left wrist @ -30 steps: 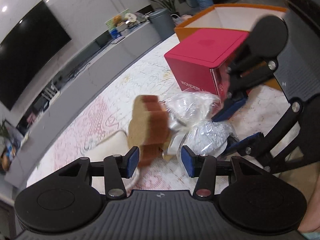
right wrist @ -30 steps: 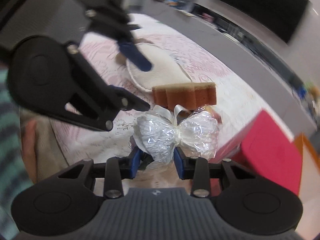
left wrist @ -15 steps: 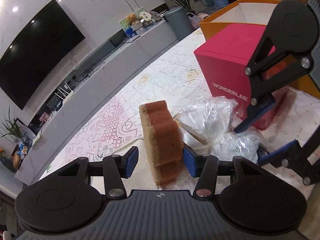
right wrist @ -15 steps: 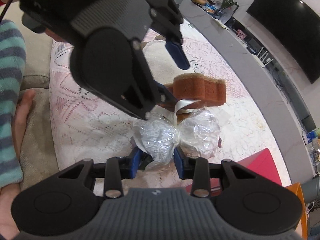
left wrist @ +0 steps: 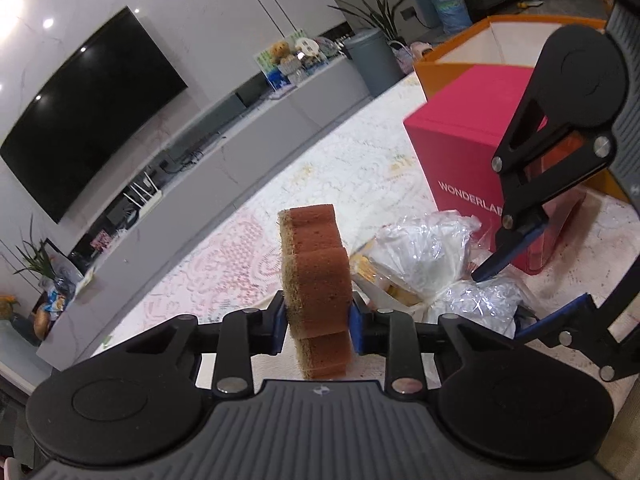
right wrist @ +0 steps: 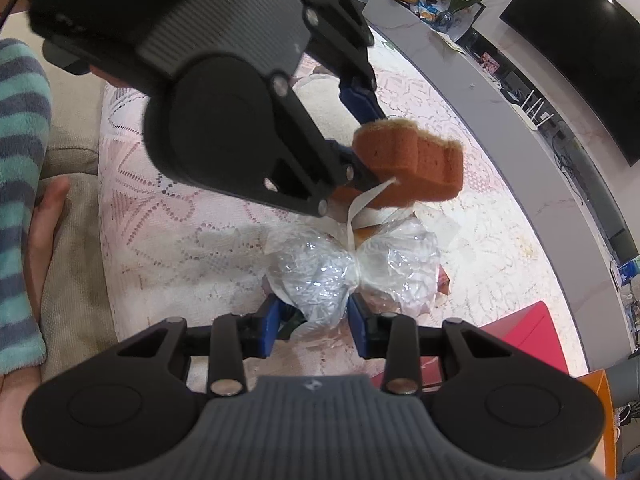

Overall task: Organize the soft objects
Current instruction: 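Carry the brown sponge and plastic bundle over the white box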

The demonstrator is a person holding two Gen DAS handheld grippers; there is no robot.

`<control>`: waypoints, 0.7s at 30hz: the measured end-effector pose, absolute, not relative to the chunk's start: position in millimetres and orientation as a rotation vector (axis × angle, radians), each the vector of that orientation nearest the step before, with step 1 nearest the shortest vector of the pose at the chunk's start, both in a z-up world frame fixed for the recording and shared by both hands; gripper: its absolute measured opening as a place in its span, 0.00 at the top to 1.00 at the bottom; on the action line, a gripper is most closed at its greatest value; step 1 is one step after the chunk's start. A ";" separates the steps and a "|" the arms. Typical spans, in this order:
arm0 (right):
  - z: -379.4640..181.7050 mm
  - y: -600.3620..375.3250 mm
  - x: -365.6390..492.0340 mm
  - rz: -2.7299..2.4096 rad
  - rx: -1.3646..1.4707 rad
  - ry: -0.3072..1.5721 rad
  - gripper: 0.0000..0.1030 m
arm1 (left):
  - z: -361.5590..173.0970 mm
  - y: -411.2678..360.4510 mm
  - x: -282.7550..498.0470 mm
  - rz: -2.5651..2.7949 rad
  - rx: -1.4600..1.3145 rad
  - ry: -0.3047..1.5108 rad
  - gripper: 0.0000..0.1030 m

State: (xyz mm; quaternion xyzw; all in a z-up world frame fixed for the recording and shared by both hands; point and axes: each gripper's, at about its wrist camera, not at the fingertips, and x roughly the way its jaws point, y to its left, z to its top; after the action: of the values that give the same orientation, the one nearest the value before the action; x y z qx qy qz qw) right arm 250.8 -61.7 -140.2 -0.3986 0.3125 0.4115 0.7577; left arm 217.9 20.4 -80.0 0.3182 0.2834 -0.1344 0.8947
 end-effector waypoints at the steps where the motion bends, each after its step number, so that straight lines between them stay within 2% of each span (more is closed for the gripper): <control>1: -139.4 -61.3 249.9 0.893 -0.865 0.678 0.65 | -76.8 23.0 216.4 -0.278 0.654 0.587 0.67; 21: -76.9 -81.0 186.7 0.847 -0.812 0.563 0.70 | -14.5 36.1 153.2 -0.189 0.616 0.527 0.67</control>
State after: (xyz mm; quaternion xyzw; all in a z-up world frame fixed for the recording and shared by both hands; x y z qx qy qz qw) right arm 186.7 -81.0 -76.9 -0.3778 0.2621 0.3943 0.7957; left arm 153.2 36.1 -14.5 0.2991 0.2559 -0.0920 0.9147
